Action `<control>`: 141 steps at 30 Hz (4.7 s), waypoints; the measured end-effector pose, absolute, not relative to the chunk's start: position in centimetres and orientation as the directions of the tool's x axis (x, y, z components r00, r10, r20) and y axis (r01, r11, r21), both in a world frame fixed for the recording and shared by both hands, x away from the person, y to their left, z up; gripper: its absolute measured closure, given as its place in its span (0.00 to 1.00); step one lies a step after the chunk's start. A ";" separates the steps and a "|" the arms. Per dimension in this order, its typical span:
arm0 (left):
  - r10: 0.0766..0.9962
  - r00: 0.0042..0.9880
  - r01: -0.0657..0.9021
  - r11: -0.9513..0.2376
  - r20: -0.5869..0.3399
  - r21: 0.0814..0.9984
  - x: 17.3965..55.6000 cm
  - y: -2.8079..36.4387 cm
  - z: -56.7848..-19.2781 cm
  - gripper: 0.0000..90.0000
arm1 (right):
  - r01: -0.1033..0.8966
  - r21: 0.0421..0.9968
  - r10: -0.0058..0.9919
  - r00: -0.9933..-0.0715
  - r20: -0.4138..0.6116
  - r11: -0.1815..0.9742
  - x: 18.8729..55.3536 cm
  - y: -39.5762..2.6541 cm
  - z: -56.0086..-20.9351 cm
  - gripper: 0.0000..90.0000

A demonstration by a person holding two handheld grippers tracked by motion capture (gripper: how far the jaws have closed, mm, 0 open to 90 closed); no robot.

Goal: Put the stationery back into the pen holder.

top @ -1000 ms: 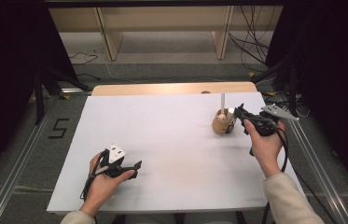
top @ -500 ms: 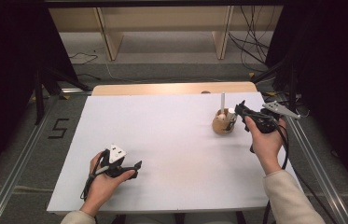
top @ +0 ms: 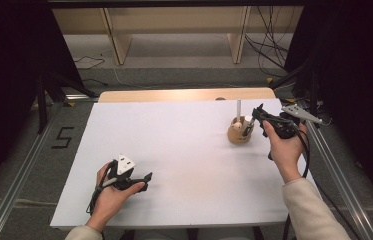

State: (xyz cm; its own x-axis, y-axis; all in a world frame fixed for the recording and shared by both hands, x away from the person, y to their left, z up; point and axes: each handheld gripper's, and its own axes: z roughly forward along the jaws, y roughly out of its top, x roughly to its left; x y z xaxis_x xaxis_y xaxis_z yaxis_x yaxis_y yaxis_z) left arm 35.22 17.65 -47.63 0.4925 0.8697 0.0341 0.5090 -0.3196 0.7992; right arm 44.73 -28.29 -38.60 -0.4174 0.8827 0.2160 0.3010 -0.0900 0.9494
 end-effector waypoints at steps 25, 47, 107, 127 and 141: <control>0.868 0.495 0.509 -0.324 0.037 0.798 35.3 17.6 -47.6 0.21 | 0.287 0.954 0.895 -0.397 0.202 -0.088 45.7 -28.6 -37.7 0.89; 0.868 0.495 0.509 -0.320 0.032 0.799 35.3 17.5 -47.6 0.21 | 0.276 0.958 0.902 -0.388 0.190 -0.083 46.4 -28.4 -37.4 0.89; 0.866 0.499 0.511 -0.324 0.032 0.796 35.3 17.5 -47.7 0.21 | 0.260 0.965 0.923 -0.363 0.128 -0.032 47.9 -27.1 -38.4 0.89; 0.866 0.500 0.511 -0.324 0.031 0.796 35.3 17.4 -47.8 0.21 | 0.265 0.964 0.926 -0.363 0.100 0.000 48.1 -26.8 -38.9 0.89; 0.866 0.500 0.511 -0.325 0.032 0.796 35.3 17.4 -47.8 0.21 | 0.268 0.963 0.928 -0.364 0.082 0.020 48.3 -26.5 -39.6 0.88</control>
